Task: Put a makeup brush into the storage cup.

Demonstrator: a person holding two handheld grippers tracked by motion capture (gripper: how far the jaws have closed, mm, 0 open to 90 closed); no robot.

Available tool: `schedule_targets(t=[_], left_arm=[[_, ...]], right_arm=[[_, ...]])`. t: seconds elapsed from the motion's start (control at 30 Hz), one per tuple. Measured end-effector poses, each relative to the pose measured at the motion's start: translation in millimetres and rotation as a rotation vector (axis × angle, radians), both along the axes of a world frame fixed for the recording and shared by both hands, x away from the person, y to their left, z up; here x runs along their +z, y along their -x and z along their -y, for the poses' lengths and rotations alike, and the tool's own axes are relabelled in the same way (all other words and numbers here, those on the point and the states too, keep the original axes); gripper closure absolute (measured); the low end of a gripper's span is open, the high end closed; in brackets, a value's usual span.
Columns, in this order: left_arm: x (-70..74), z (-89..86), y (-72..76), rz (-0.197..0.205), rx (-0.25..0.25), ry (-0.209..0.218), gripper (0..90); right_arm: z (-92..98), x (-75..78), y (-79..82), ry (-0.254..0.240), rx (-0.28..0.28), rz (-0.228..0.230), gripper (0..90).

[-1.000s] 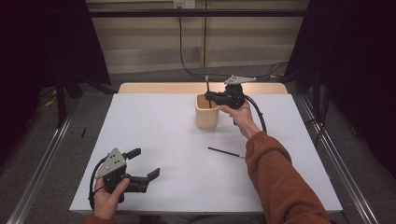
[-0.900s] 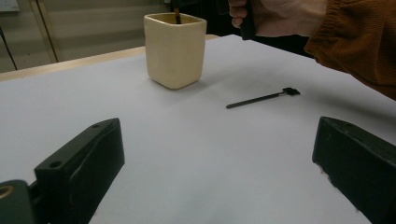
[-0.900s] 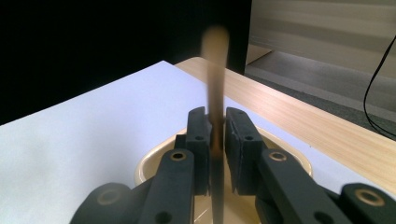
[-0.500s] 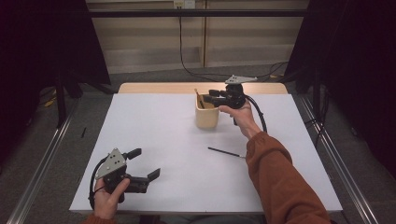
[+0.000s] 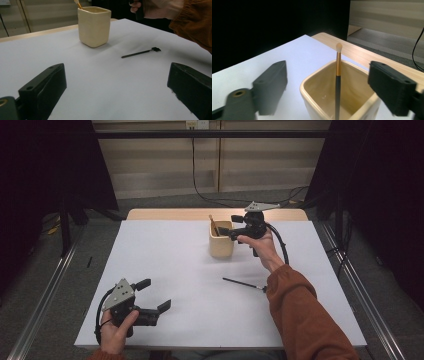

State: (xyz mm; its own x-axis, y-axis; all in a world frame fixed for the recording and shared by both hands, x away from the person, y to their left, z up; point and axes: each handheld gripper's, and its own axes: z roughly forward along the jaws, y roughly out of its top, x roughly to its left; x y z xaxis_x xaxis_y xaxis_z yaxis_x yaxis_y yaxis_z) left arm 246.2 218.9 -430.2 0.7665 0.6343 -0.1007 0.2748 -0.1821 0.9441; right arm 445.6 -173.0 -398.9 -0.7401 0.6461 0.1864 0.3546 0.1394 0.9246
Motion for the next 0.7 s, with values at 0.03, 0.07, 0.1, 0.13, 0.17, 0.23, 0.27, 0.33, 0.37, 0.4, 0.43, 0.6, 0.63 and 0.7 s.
schedule_targets(t=[0.03,0.07,0.1,0.13,0.17,0.23,0.27,0.33,0.37,0.4,0.43,0.6,0.63,0.7], left_arm=[[0.0,0.1,0.0,0.000,-0.002,0.000,2.1],[0.0,0.0,-0.3,0.002,-0.003,-0.004,2.1],[-0.1,0.3,-0.3,0.000,-0.002,-0.004,2.1],[-0.1,0.2,-0.6,0.000,-0.004,-0.004,2.2],[-0.1,0.3,-0.5,0.000,-0.003,-0.005,2.1],[0.0,-0.2,-0.5,0.000,-0.005,-0.003,2.1],[0.0,-0.3,-0.5,0.001,-0.005,-0.005,2.1],[0.0,-0.7,-0.5,0.001,-0.006,-0.003,2.1],[0.1,-0.8,-0.5,0.001,-0.005,-0.004,2.1],[0.2,-0.9,-0.3,0.002,0.001,-0.003,2.1],[0.2,-1.2,-0.2,0.000,0.002,0.000,2.2],[1.0,-2.1,0.1,0.006,0.011,0.006,2.1],[1.0,-2.1,-0.1,0.006,0.012,0.006,2.1],[1.0,-2.4,-0.6,0.009,0.015,0.004,2.1]], right_arm=[[1.2,1.4,1.4,0.000,-0.002,0.004,9.6],[2.6,2.7,2.8,-0.003,-0.004,0.008,7.7],[3.5,3.4,4.1,-0.006,-0.003,0.015,6.5],[4.6,4.0,5.6,-0.005,-0.007,0.020,5.3],[5.8,4.2,7.6,-0.004,-0.008,0.021,3.9],[7.9,3.5,10.6,-0.003,-0.002,0.026,1.3],[9.2,3.0,12.8,-0.005,-0.001,0.024,0.9],[10.9,2.3,15.5,-0.006,-0.007,0.020,1.0],[12.3,1.9,18.0,-0.009,-0.011,0.024,1.1],[13.2,1.7,19.3,-0.013,-0.010,0.024,1.0],[14.6,1.3,21.7,-0.013,-0.012,0.024,0.9],[20.0,1.8,31.9,-0.008,-0.021,0.033,1.4],[21.4,2.0,34.3,-0.013,-0.021,0.034,1.7],[24.0,1.5,38.7,-0.001,-0.029,0.038,2.4]])
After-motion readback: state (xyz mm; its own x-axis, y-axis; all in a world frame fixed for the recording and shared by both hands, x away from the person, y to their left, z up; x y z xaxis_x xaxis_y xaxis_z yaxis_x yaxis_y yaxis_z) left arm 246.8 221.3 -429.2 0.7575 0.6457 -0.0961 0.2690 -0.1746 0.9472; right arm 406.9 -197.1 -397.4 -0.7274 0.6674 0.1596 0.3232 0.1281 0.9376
